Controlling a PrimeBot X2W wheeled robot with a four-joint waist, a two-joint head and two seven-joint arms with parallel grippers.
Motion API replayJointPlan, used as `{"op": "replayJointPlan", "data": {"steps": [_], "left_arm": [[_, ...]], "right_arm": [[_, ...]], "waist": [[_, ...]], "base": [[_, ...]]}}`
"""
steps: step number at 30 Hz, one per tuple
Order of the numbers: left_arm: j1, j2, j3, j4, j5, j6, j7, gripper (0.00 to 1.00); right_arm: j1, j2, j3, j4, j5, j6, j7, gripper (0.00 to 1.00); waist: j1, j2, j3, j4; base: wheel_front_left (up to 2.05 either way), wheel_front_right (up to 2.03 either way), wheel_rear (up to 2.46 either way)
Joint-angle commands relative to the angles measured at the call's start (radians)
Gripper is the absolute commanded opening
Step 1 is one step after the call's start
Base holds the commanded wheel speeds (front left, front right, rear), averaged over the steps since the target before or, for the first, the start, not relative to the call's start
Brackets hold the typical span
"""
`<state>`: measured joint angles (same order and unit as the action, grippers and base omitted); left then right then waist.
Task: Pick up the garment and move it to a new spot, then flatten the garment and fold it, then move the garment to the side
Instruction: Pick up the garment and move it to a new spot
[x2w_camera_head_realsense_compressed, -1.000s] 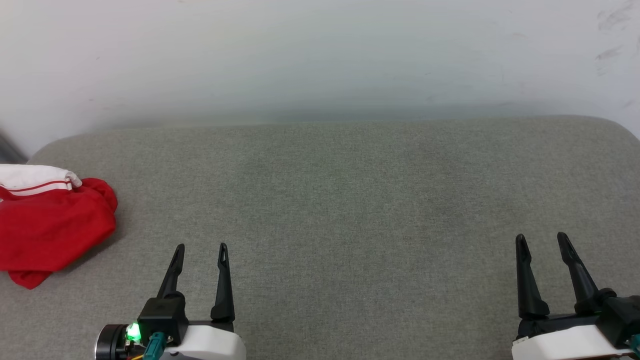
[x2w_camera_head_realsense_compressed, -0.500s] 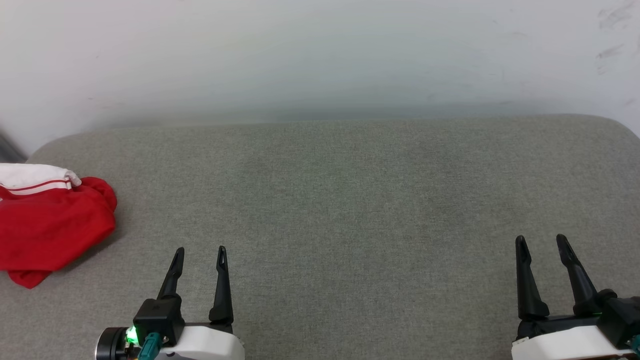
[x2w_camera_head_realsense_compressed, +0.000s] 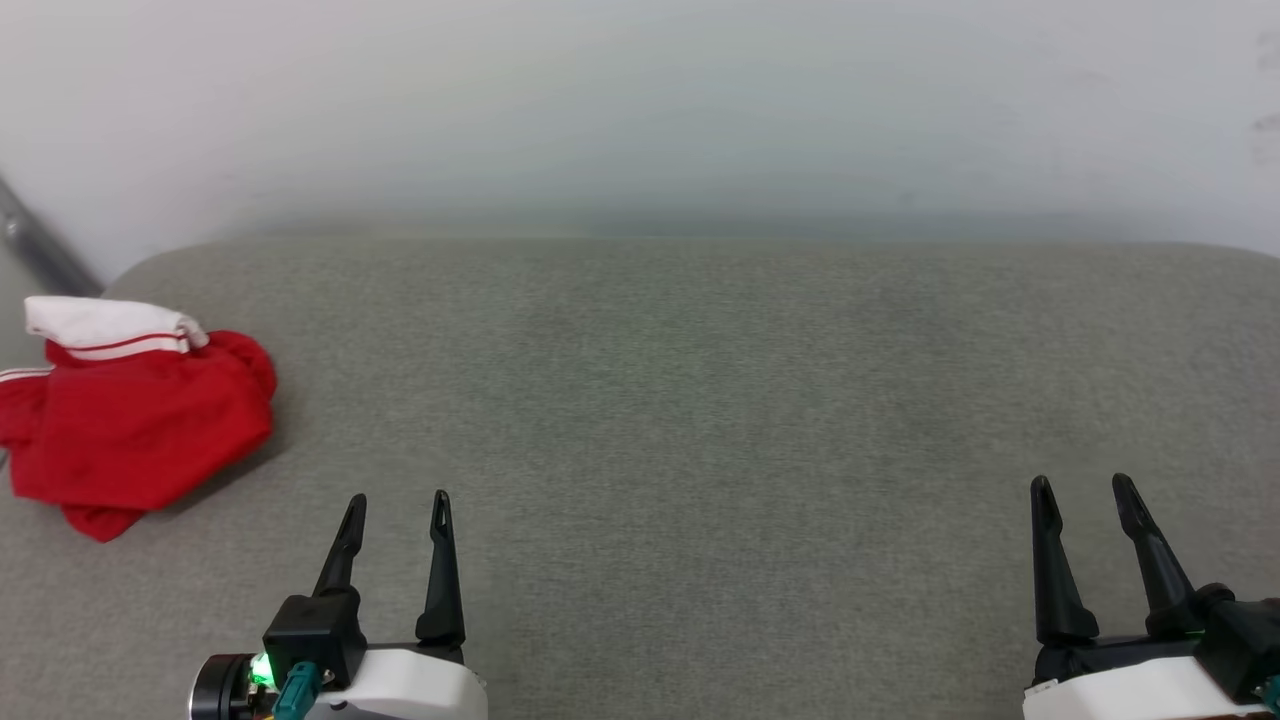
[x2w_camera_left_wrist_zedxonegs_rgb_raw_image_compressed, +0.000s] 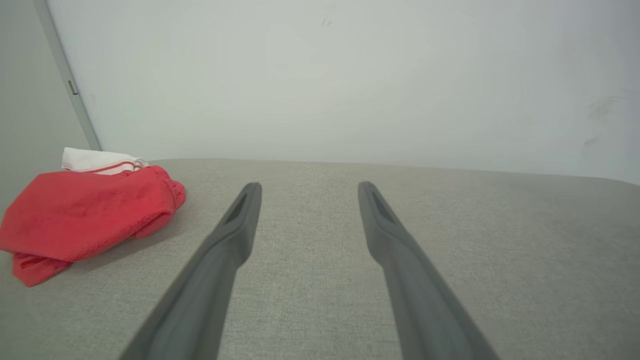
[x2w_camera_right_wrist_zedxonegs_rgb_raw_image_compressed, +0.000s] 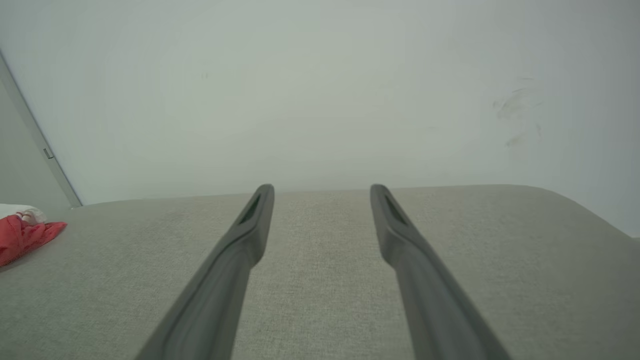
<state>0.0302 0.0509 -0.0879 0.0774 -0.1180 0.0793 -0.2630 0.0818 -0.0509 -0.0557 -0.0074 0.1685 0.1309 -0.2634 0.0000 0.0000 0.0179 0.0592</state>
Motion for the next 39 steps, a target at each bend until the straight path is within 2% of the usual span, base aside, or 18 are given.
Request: {"op": "replayJointPlan", "data": {"steps": [1, 27, 33, 39], "left_arm": [[-0.010, -0.001, 0.003, 0.001, 0.000, 0.001, -0.003, 1.00], [-0.010, -0.001, 0.044, 0.005, -0.021, 0.017, -0.003, 1.00], [0.000, -0.001, 0.060, 0.004, -0.023, 0.016, -0.003, 1.00], [0.003, -0.001, 0.070, 0.005, -0.028, 0.016, -0.003, 1.00]], "right_arm": [[0.007, 0.001, 0.000, -0.005, -0.001, 0.000, -0.002, 1.00], [0.009, 0.001, 0.019, -0.016, -0.027, 0.000, -0.002, 1.00], [0.008, 0.001, 0.023, -0.014, -0.028, 0.000, -0.002, 1.00], [0.004, 0.001, 0.030, -0.015, -0.031, 0.000, -0.002, 1.00]], "waist": [[0.0000, 0.0000, 0.001, 0.018], [0.0000, 0.0000, 0.019, 0.391], [0.0000, 0.0000, 0.020, 0.437], [0.0000, 0.0000, 0.024, 0.441]], "base": [[0.00, 0.00, 0.00], [0.00, 0.00, 0.00], [0.00, 0.00, 0.00], [0.00, 0.00, 0.00]]}}
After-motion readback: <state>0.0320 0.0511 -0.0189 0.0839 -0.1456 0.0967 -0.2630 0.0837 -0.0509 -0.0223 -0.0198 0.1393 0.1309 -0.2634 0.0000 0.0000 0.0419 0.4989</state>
